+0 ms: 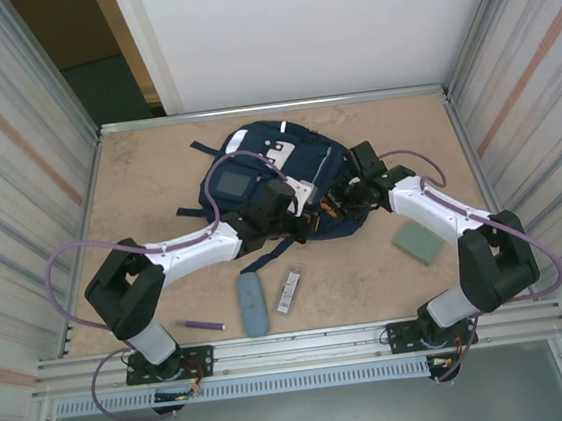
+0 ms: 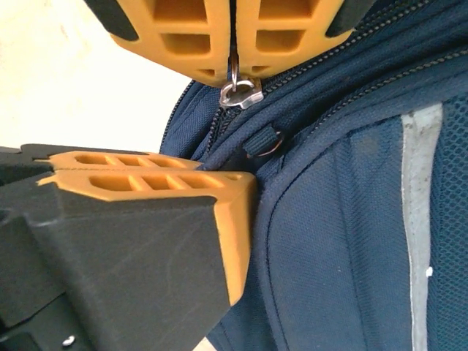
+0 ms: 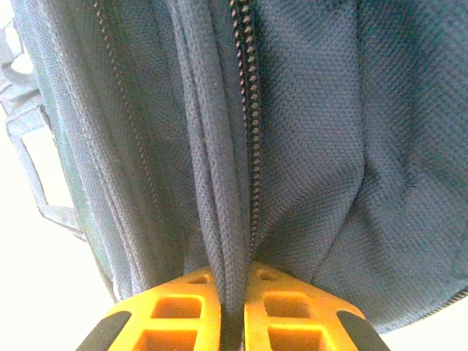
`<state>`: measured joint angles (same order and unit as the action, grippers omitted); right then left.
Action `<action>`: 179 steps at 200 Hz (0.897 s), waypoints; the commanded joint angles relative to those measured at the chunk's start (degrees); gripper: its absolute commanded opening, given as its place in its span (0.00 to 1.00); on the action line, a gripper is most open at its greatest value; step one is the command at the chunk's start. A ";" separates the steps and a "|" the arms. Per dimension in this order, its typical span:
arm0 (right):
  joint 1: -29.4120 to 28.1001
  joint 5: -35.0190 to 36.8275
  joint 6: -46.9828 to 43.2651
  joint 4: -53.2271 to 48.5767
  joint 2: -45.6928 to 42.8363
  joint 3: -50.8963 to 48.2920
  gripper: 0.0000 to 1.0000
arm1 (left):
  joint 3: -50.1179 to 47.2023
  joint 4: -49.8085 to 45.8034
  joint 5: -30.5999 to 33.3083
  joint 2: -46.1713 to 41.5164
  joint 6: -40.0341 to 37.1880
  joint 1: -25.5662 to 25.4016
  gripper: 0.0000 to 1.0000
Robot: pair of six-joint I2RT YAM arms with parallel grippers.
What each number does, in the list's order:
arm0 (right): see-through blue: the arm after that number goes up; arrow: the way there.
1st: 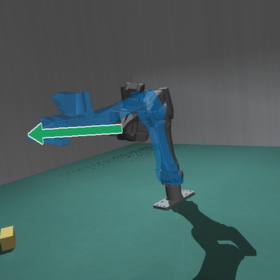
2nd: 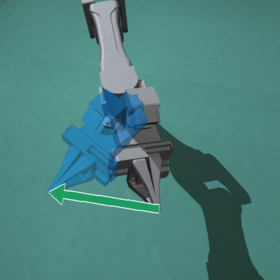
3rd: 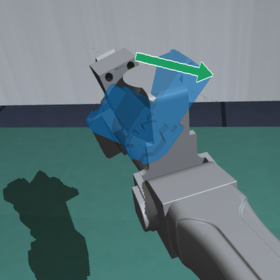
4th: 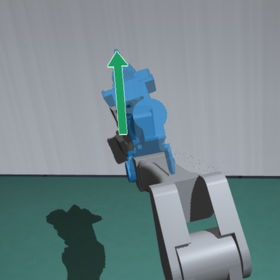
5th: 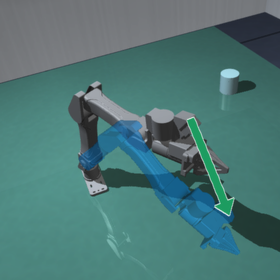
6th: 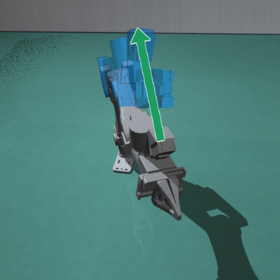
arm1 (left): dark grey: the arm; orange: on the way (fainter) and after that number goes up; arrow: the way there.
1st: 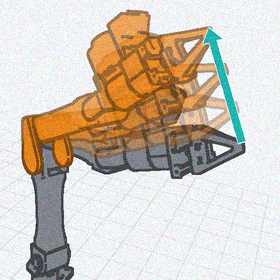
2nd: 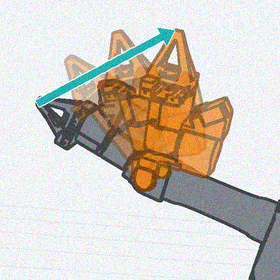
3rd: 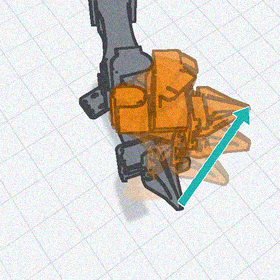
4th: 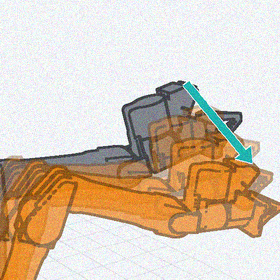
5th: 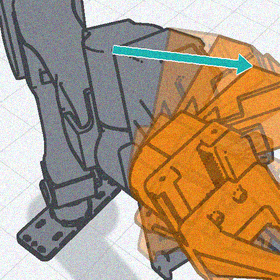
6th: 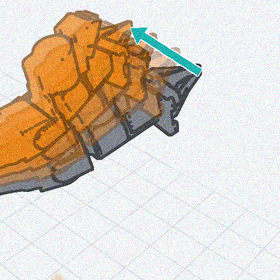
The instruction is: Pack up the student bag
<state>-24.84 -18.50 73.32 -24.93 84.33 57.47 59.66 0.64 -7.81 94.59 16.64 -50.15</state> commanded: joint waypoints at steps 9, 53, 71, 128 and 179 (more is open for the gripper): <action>0.81 -0.34 -1.66 -0.09 -2.66 -0.88 0.08 | -1.20 -6.90 6.15 -6.37 -2.76 3.07 0.00; 1.62 1.48 -5.00 -2.30 -4.54 0.16 0.08 | -10.26 -8.72 7.84 -11.79 0.63 13.25 0.00; 1.37 0.76 -5.71 -1.43 -3.70 0.29 0.07 | -11.48 -8.08 6.88 -10.67 2.91 18.47 0.00; -5.74 0.64 -2.22 4.06 -0.45 -1.04 0.12 | -7.90 -8.70 3.56 -7.81 6.46 23.70 0.06; -12.41 13.27 -1.59 2.89 -3.39 -2.48 0.32 | -8.38 -12.99 7.49 -15.85 9.93 22.38 0.41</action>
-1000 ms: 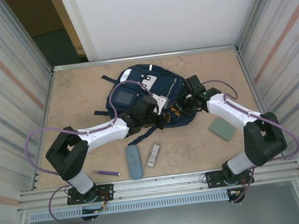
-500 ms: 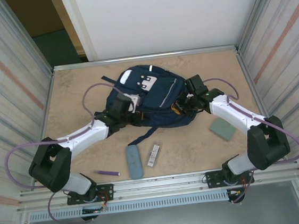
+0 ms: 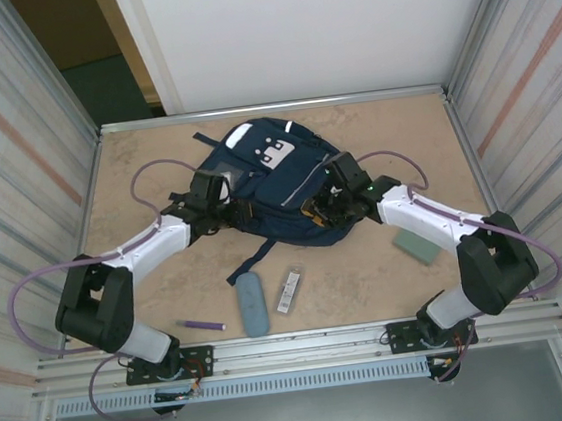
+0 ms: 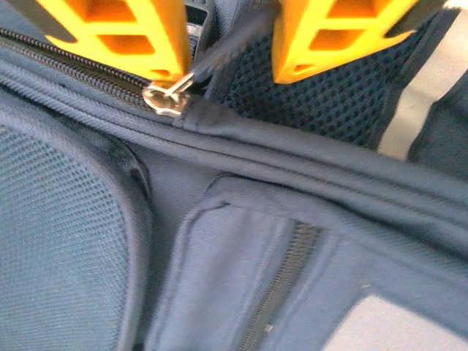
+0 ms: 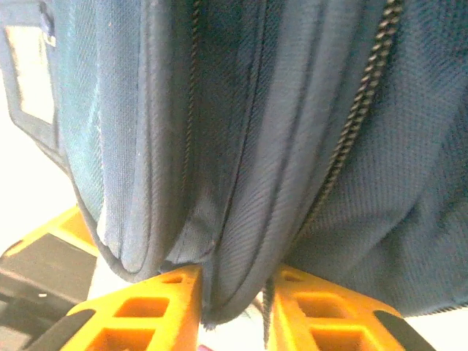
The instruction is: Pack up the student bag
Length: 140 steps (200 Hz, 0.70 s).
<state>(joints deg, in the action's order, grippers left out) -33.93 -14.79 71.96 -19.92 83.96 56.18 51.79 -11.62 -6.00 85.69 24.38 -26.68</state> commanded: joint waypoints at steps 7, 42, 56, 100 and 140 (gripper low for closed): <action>-3.84 12.44 -1.63 -3.02 -4.25 -1.47 0.35 | -1.78 1.15 7.47 -9.66 1.00 -2.78 0.47; -2.83 26.21 -14.56 -10.41 -13.09 -1.24 0.57 | 1.21 0.41 8.59 -13.81 -12.06 -11.95 0.73; -1.62 31.99 -19.42 -13.14 -17.29 -1.24 0.65 | 2.96 0.74 6.01 -12.06 -14.37 -12.96 0.99; 8.59 32.11 -32.85 -17.49 -30.35 -4.63 0.84 | 10.39 2.17 -7.64 -1.84 -21.25 -13.91 0.99; 14.22 24.33 -45.76 -20.86 -37.67 -6.15 0.94 | 16.88 3.96 -4.16 8.35 -23.97 -14.72 0.99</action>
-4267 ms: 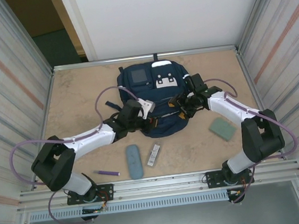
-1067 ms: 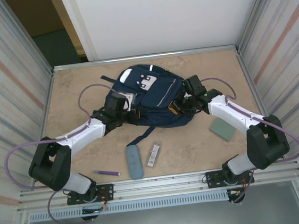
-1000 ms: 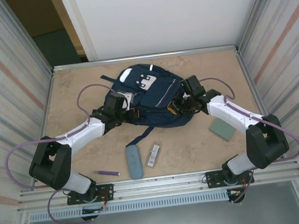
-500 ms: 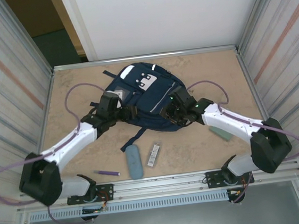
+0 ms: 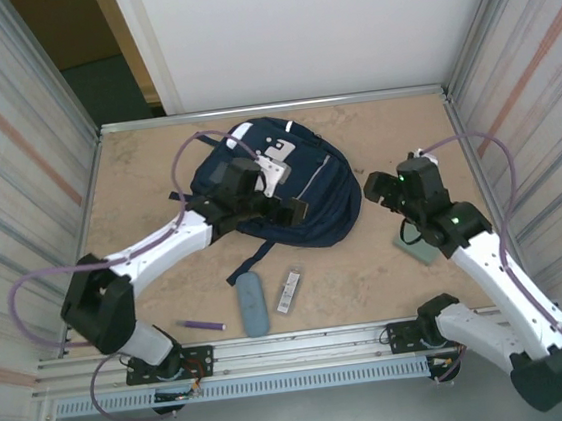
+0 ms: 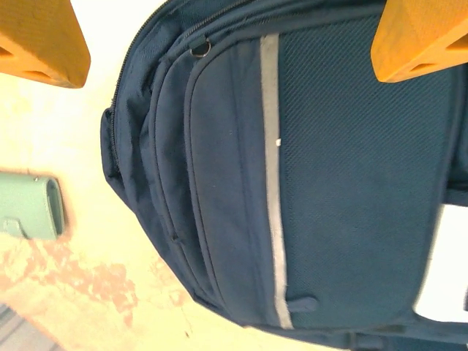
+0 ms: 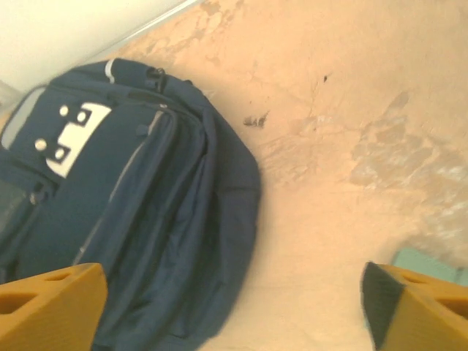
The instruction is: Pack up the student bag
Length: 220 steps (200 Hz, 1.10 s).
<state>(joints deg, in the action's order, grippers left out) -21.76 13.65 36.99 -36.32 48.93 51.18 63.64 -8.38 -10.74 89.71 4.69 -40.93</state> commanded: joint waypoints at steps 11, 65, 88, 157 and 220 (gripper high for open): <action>3.09 -7.36 -12.16 -5.62 -2.87 -1.37 0.95 | 8.18 -1.31 5.12 7.39 -4.28 -0.77 0.99; 5.65 -11.58 -9.74 -7.02 -2.04 -4.43 0.96 | 19.86 -7.96 12.56 18.46 -4.80 -3.09 0.88; 6.43 -12.51 -9.79 -6.66 -1.70 -5.54 0.96 | 22.61 -9.68 11.43 20.88 -4.65 -5.29 0.91; 7.88 -17.13 -8.81 -5.12 1.19 -6.35 0.95 | 32.02 -18.59 33.38 29.89 -0.58 -8.91 0.57; 8.12 -19.72 -7.02 -4.42 2.39 -6.62 0.95 | 32.76 -17.56 25.25 30.82 -4.35 -8.81 0.00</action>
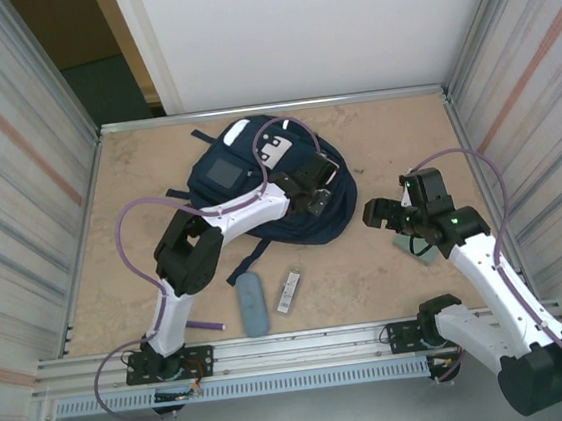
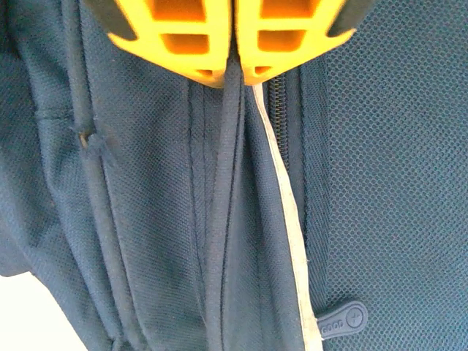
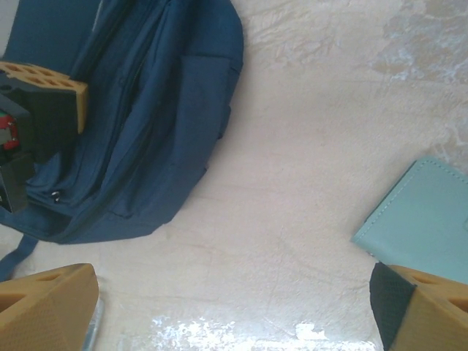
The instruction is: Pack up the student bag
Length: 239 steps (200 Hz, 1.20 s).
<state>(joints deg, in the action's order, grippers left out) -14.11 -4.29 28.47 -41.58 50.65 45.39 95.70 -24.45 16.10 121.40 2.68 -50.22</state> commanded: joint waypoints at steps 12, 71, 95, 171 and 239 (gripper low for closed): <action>0.74 -1.73 2.12 1.27 0.85 -1.24 0.96 | 0.12 -1.63 -0.44 -3.77 -4.29 0.60 0.00; 4.39 -3.54 10.62 2.56 5.47 -4.79 0.99 | -2.58 0.52 0.29 -19.96 -17.68 6.89 0.00; 4.03 -5.58 12.38 3.34 9.51 -5.51 0.99 | -1.86 0.80 -5.29 -23.17 -17.01 11.96 0.00; -19.28 -10.71 4.08 6.21 18.05 1.53 0.86 | -4.51 0.81 -11.47 -25.57 -13.38 14.84 0.00; -44.89 -5.11 6.96 14.57 30.62 9.98 0.95 | -18.75 7.67 -18.20 -27.61 -5.15 18.24 0.00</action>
<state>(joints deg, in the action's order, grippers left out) -53.32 -14.46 34.96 -29.45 77.49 51.40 81.32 -21.54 1.50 98.13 -7.73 -34.50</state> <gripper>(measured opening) 0.951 0.047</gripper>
